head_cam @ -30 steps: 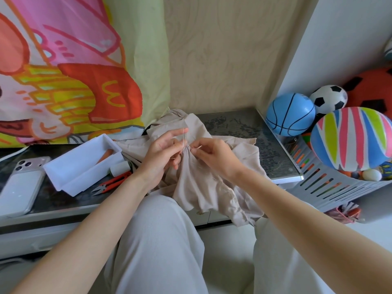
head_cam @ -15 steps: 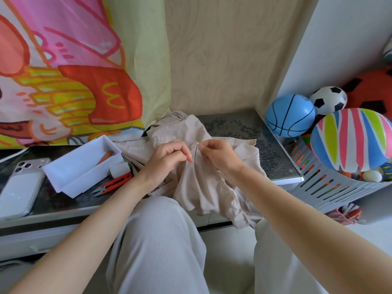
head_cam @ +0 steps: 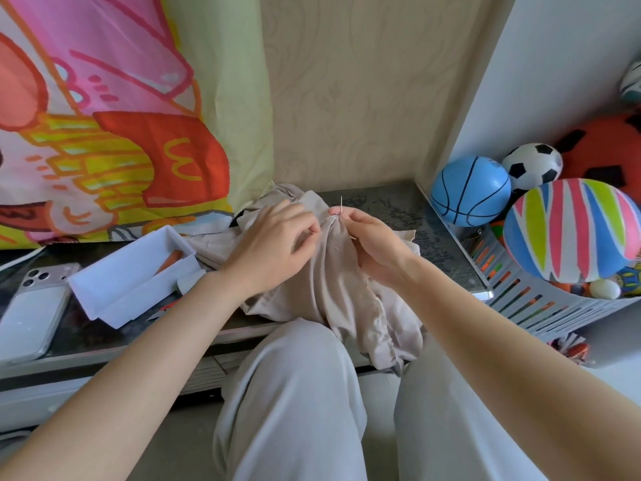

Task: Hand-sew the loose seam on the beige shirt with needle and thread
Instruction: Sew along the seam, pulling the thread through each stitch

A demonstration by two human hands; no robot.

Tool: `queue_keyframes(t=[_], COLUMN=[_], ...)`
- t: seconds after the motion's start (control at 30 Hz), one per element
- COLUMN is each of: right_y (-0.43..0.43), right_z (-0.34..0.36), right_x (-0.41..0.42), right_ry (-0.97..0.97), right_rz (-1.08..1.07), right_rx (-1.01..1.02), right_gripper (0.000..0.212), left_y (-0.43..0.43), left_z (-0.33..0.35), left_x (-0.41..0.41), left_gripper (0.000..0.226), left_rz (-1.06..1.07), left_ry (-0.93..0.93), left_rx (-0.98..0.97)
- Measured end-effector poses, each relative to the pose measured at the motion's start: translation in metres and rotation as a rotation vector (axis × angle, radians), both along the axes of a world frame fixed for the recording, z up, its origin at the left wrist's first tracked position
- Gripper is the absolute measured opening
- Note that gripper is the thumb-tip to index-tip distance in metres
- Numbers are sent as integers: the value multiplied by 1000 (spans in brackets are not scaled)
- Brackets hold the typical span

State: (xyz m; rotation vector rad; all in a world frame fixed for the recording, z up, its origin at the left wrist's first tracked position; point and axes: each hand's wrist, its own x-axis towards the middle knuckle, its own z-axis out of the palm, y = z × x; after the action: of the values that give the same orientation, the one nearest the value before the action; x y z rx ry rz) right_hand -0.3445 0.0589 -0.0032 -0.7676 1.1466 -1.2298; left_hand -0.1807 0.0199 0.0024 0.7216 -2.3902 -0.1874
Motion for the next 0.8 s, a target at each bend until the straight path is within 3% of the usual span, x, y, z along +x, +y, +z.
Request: queue_keyframes(t=[0.3,0.43,0.57,0.8], right_y=[-2,4,7,14], right_z=[15,8,7,6], right_x=[-20,-22,-24,-39], right_ry=[90,235,336,459], right_rz=[-131,-299,-436,-622], right_rx=[-19,-2,-104,-209], right_gripper=[19,17,17,21], left_y=[-14,-12,-10,5], left_z=[10,5,4,3], left_x=[-25,-32,-44,-64], left_gripper=[22,23,11,14], left_rz=[54,122,151,79], left_ry=[-63,-93,-113,-100], left_rx=[-181,-280,-353,-392])
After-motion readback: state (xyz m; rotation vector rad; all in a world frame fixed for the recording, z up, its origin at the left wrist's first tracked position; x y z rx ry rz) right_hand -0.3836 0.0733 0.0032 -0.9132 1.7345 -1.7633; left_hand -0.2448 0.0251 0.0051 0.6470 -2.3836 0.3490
